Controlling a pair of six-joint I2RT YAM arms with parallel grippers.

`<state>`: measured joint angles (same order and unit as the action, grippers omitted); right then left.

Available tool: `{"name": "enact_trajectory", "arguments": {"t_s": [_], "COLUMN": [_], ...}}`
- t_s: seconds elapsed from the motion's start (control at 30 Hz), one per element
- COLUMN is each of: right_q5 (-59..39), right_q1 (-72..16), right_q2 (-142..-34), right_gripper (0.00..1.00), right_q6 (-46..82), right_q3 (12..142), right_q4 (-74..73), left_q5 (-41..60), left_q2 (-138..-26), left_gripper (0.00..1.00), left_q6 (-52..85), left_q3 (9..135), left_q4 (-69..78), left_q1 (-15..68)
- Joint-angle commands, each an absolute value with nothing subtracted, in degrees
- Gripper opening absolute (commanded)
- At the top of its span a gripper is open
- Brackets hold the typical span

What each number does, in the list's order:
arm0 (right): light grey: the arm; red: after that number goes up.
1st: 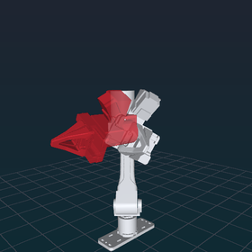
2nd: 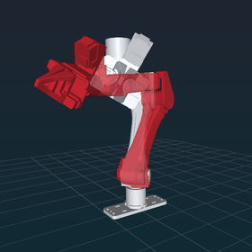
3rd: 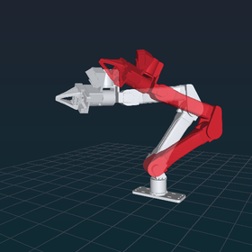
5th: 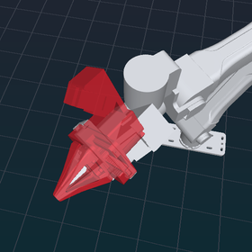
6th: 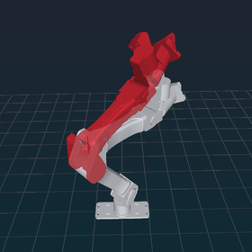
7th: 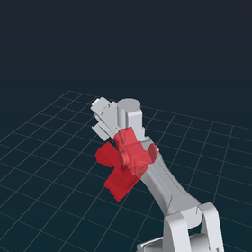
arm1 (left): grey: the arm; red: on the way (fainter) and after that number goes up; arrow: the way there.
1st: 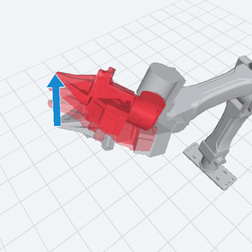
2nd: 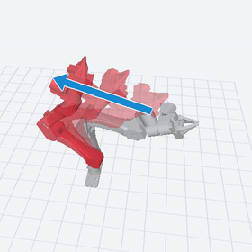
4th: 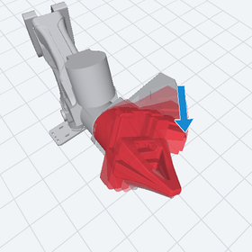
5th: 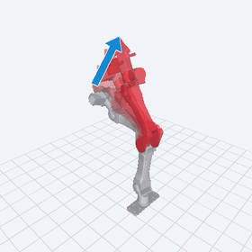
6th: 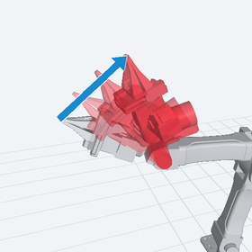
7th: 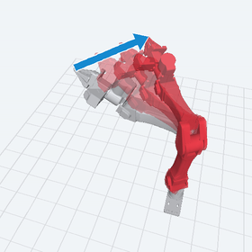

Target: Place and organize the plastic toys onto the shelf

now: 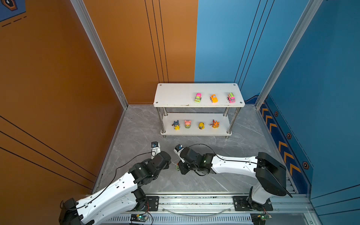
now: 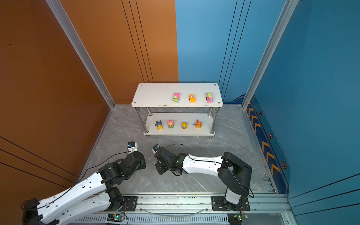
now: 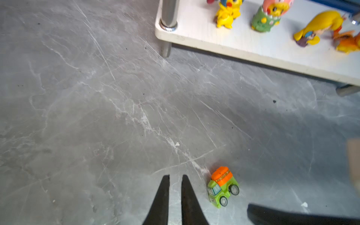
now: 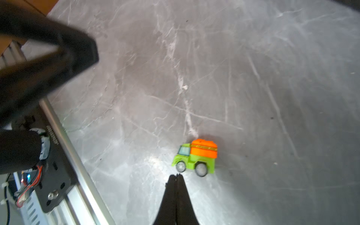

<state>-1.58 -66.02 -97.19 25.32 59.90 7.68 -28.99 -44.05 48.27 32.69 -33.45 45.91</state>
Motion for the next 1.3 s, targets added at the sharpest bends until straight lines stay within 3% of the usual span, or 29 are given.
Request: {"name": "enact_trajectory", "arguments": {"t_s": [0.0, 0.2, 1.27], "right_q5": [-1.82, -0.97, -2.66], "right_q1": [-65.68, -64.98, -62.32], "right_q2": [-99.79, -101.34, -101.44], "right_gripper": [0.00, 0.00, 0.00], "right_q6": [25.76, 26.01, 25.74], "right_q3": [59.07, 57.33, 56.60], "right_q4": [8.12, 5.02, 0.95], "left_q5": [-26.23, -22.89, -20.64], "left_q2": [-39.75, -36.77, -40.60], "left_gripper": [0.15, 0.20, 0.21], "left_q6": [47.28, 47.26, 46.76], "left_q3": [30.78, 29.22, 28.16], "left_q4": [-34.28, -34.85, -31.84], "left_q1": [42.04, 38.21, 36.16]}}
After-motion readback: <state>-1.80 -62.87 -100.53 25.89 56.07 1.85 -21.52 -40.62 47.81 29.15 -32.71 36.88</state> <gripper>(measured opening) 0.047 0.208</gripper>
